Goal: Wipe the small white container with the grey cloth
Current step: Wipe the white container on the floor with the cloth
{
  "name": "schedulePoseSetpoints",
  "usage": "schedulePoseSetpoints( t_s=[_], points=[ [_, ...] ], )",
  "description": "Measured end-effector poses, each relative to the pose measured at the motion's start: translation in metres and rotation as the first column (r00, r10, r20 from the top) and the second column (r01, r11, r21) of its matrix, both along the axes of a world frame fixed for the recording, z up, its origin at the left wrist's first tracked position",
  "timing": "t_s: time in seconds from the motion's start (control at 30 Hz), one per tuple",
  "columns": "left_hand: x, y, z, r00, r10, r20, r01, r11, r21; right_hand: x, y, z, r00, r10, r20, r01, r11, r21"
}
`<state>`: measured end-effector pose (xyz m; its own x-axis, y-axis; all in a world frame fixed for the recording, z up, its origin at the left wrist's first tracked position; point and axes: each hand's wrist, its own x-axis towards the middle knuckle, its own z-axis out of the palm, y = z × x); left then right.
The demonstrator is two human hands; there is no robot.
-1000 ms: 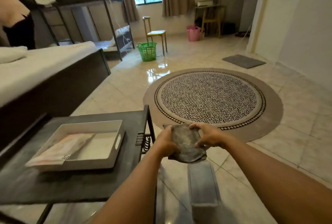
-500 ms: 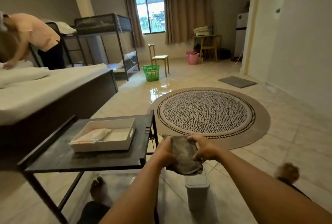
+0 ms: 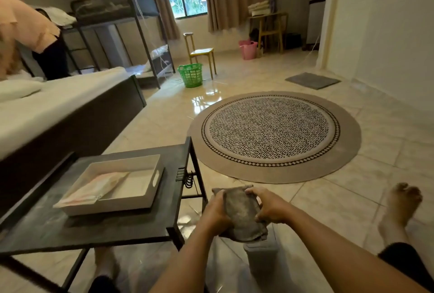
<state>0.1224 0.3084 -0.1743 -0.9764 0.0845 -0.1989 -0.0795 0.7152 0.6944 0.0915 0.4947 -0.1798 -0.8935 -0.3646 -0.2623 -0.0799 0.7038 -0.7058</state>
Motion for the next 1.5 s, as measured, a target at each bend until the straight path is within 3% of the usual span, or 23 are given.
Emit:
schedulePoseSetpoints(
  t_s=[0.17,0.33,0.47,0.57,0.73,0.83,0.9,0.97,1.03,1.2,1.5],
  points=[
    [-0.023,0.018,-0.046,0.999,-0.019,0.05,0.019,1.0,0.006,-0.024,0.022,-0.047,1.0,-0.024,0.011,0.024,0.998,0.05],
    [-0.037,0.029,-0.088,0.988,-0.039,0.151,0.033,0.999,0.043,-0.034,0.041,-0.093,0.995,-0.049,0.082,0.05,0.999,-0.015],
    [-0.036,0.028,-0.107,0.986,-0.051,0.161,0.045,0.998,0.044,-0.044,0.05,-0.124,0.953,-0.301,0.037,0.302,0.953,-0.024],
    [-0.04,0.024,-0.114,0.986,-0.085,0.145,0.083,0.996,0.021,-0.046,0.054,-0.142,0.92,-0.358,0.159,0.369,0.928,-0.044],
    [-0.055,0.021,-0.107,0.933,-0.289,0.216,0.319,0.94,-0.122,-0.043,0.05,-0.15,0.909,-0.31,0.279,0.358,0.923,-0.14],
    [-0.057,0.021,-0.105,0.914,-0.303,0.271,0.36,0.912,-0.195,-0.04,0.051,-0.15,0.903,-0.294,0.313,0.358,0.918,-0.171],
    [-0.053,0.022,-0.106,0.932,-0.28,0.23,0.345,0.88,-0.327,-0.037,0.053,-0.151,0.899,-0.284,0.334,0.357,0.916,-0.181],
    [-0.047,0.025,-0.112,0.936,-0.326,0.132,0.345,0.773,-0.533,-0.035,0.053,-0.151,0.895,-0.283,0.345,0.359,0.916,-0.181],
    [-0.037,0.031,-0.121,0.948,-0.312,0.059,0.286,0.759,-0.586,-0.033,0.053,-0.152,0.891,-0.282,0.356,0.362,0.914,-0.183],
    [-0.01,0.048,-0.143,0.954,-0.275,0.122,0.301,0.884,-0.358,-0.027,0.053,-0.146,0.883,-0.246,0.4,0.342,0.92,-0.189],
    [-0.012,0.032,-0.132,0.835,-0.539,0.109,0.543,0.778,-0.317,-0.014,0.064,-0.143,0.869,-0.222,0.443,0.353,0.905,-0.237]
  ],
)
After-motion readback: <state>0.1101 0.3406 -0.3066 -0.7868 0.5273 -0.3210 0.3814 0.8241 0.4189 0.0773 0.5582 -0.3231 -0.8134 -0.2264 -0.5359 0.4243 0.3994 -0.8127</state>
